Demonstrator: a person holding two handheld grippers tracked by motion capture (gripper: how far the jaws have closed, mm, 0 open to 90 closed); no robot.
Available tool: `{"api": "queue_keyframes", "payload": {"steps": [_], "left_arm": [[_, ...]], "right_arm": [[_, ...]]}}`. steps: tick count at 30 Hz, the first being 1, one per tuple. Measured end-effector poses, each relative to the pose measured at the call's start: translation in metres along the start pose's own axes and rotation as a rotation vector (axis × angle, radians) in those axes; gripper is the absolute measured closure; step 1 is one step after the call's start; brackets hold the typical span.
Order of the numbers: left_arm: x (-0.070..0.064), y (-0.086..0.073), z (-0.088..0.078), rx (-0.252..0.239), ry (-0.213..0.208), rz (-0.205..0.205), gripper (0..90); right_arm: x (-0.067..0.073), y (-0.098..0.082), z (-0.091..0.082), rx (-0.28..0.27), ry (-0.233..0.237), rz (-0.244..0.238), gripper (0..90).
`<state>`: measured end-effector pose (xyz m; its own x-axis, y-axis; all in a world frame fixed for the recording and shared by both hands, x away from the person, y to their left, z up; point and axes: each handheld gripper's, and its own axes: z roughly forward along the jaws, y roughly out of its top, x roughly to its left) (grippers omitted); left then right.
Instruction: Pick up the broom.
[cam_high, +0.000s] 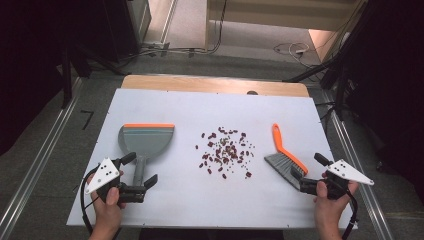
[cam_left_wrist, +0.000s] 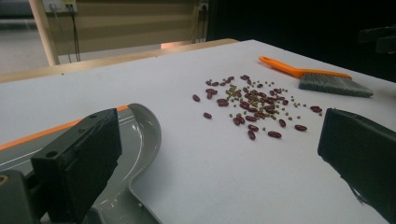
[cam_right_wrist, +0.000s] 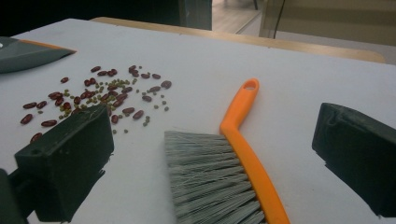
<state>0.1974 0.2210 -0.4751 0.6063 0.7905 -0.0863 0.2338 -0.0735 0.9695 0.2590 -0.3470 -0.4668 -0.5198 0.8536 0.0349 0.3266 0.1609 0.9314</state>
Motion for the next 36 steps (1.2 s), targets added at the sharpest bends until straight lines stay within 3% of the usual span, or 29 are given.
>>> {"api": "queue_keyframes", "payload": {"steps": [11, 22, 33, 36], "left_arm": [[-0.002, 0.003, -0.002, -0.007, -0.006, 0.003, 0.6], [-0.007, 0.006, 0.002, 0.001, -0.008, 0.011, 0.6], [-0.01, 0.005, 0.003, 0.006, -0.028, 0.011, 0.6], [-0.01, 0.005, 0.004, 0.009, -0.029, 0.012, 0.6]], "right_arm": [[0.002, 0.013, 0.001, 0.016, 0.013, 0.0, 0.0], [0.002, 0.048, 0.012, 0.046, 0.01, -0.034, 0.0], [-0.014, 0.08, 0.043, 0.138, -0.03, -0.04, 0.0], [-0.019, 0.09, 0.058, 0.19, -0.03, -0.047, 0.0]]}}
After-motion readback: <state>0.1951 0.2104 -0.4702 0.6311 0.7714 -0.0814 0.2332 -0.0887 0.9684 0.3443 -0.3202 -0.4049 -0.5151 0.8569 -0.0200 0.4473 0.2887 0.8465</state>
